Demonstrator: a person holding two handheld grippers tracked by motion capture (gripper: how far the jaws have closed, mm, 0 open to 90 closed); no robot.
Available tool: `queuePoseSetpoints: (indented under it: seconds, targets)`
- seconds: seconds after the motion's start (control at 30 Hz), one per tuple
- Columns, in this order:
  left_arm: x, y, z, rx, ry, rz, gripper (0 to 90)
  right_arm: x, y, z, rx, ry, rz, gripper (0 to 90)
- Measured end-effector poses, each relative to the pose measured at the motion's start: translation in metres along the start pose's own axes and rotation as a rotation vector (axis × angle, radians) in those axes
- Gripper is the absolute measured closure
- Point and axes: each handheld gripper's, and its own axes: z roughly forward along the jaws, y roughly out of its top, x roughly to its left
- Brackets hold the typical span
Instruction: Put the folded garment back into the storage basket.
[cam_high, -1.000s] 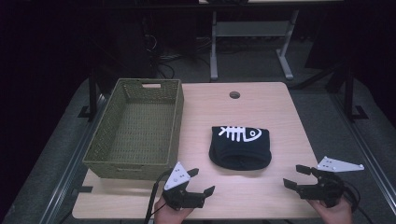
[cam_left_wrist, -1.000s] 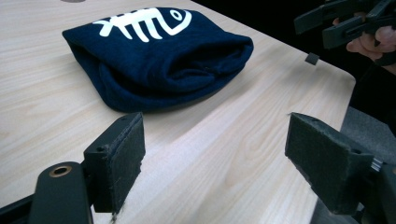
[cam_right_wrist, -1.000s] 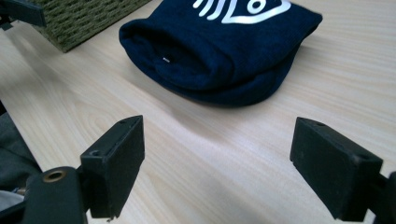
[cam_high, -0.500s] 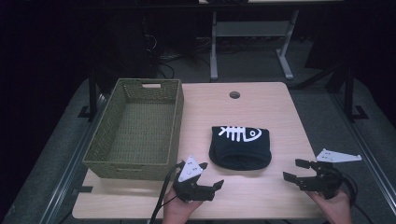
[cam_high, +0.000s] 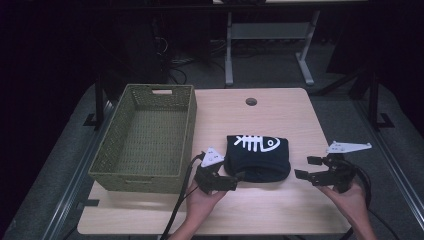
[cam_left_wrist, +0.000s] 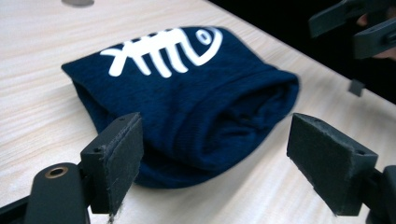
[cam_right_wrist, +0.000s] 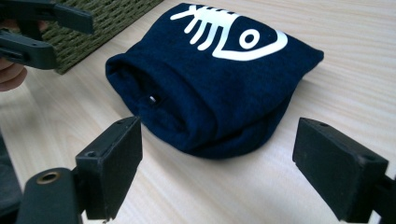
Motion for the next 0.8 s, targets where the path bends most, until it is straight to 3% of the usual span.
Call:
queuePoseSetpoints:
  seconds: [0.2, 0.37, 0.43, 0.57, 0.6, 0.8]
  targets:
    - [0.009, 0.009, 0.012, -0.008, -0.002, -0.045, 18.1, -0.004, 0.013, 0.007, 0.012, -0.001, 0.006, 15.4]
    - [0.016, 0.017, 0.027, 0.003, 0.031, -0.075, 18.4, -0.015, 0.024, 0.018, 0.04, -0.003, 0.019, 15.5]
    - [0.018, 0.017, 0.029, 0.008, 0.034, -0.083, 18.5, -0.017, 0.025, 0.02, 0.047, -0.003, 0.017, 15.4]
    - [0.029, 0.018, 0.038, 0.022, 0.052, -0.137, 18.5, -0.026, 0.03, 0.025, 0.051, -0.003, 0.03, 15.4]
    - [0.031, 0.019, 0.039, 0.027, 0.064, -0.141, 18.0, -0.03, 0.031, 0.028, 0.056, 0.004, 0.056, 15.4]
    - [0.042, 0.014, 0.049, 0.053, 0.096, -0.184, 17.8, -0.035, 0.029, 0.039, 0.082, 0.002, 0.081, 15.5]
